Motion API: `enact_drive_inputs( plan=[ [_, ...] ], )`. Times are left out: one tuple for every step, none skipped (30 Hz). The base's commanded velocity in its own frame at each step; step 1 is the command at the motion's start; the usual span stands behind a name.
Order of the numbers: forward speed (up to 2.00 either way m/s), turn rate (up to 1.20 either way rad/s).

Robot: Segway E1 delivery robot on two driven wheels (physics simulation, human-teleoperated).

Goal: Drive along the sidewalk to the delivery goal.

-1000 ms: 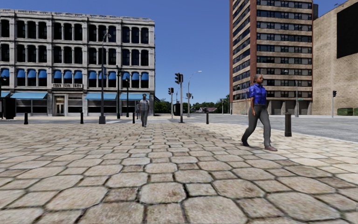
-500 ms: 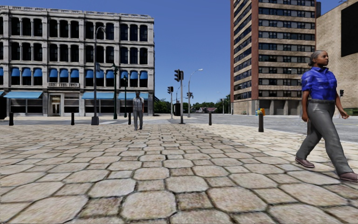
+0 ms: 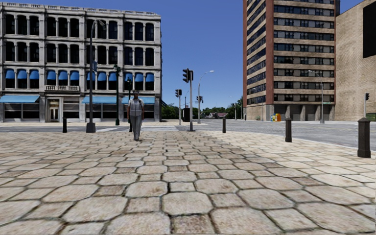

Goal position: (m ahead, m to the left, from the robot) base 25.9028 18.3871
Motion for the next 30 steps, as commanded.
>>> enact_drive_inputs(
  plan=[
    [2.00,0.00],
    [2.00,0.00],
    [2.00,0.00],
    [2.00,0.00],
    [2.00,0.00],
    [2.00,0.00],
    [2.00,0.00],
    [2.00,0.00],
    [2.00,0.00],
    [2.00,0.00],
    [2.00,0.00],
    [2.00,0.00],
    [2.00,0.00],
    [2.00,0.00],
    [2.00,0.00],
    [2.00,0.00],
    [2.00,0.00],
    [2.00,0.00],
    [2.00,0.00],
    [2.00,0.00],
    [2.00,0.00],
    [2.00,0.00],
    [2.00,0.00],
    [2.00,0.00],
    [2.00,0.00],
    [2.00,0.00],
    [2.00,0.00],
    [2.00,0.00],
    [2.00,0.00],
    [2.00,0.00]
  ],
)
